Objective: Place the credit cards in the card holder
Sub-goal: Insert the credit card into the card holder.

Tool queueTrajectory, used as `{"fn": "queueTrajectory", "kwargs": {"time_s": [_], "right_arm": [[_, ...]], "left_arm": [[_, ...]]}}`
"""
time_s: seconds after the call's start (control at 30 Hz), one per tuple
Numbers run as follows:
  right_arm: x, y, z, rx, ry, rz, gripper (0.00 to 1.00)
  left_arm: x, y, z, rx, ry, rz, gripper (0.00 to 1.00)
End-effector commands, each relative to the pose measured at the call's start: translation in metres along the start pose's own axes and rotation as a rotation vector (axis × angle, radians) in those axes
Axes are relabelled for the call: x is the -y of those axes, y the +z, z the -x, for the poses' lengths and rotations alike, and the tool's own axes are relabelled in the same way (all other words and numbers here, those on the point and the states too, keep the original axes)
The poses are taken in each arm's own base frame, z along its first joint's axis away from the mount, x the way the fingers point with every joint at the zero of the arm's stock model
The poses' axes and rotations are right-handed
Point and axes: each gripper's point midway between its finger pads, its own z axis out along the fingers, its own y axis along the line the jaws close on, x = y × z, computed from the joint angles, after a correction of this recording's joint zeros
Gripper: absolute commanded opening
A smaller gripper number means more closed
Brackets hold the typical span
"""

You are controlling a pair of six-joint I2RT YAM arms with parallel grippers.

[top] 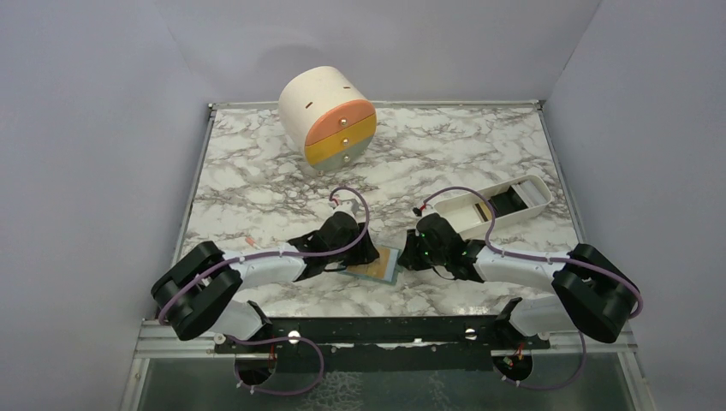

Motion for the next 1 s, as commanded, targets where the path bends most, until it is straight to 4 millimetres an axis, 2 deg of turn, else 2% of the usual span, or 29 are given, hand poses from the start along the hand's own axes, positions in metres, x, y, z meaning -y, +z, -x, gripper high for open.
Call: {"fn": "queueTrajectory", "kwargs": {"time_s": [0.0, 0.1, 0.63, 0.83, 0.97], "right_arm": [[0.001, 0.0, -0.006, -0.01, -0.007, 0.008, 0.14], [0.001, 0.002, -0.007, -0.01, -0.003, 0.009, 0.14], [0.004, 0.008, -0.006, 0.002, -0.007, -0.001, 0.13], [0.021, 0.005, 0.003, 0.041, -0.055, -0.093, 0.13], [0.028, -0.006, 0.015, 0.091, -0.091, -0.144, 0.16]], "left_arm": [[0.001, 0.006, -0.011, -0.032, -0.001, -0.03, 0.51], [0.0, 0.008, -0.015, -0.047, -0.012, -0.032, 0.5], [0.043, 0.008, -0.022, -0.089, -0.056, -0.177, 0.49], [0.051, 0.003, -0.014, -0.046, -0.051, -0.207, 0.49], [0.053, -0.002, -0.011, -0.027, -0.048, -0.223, 0.5]]}}
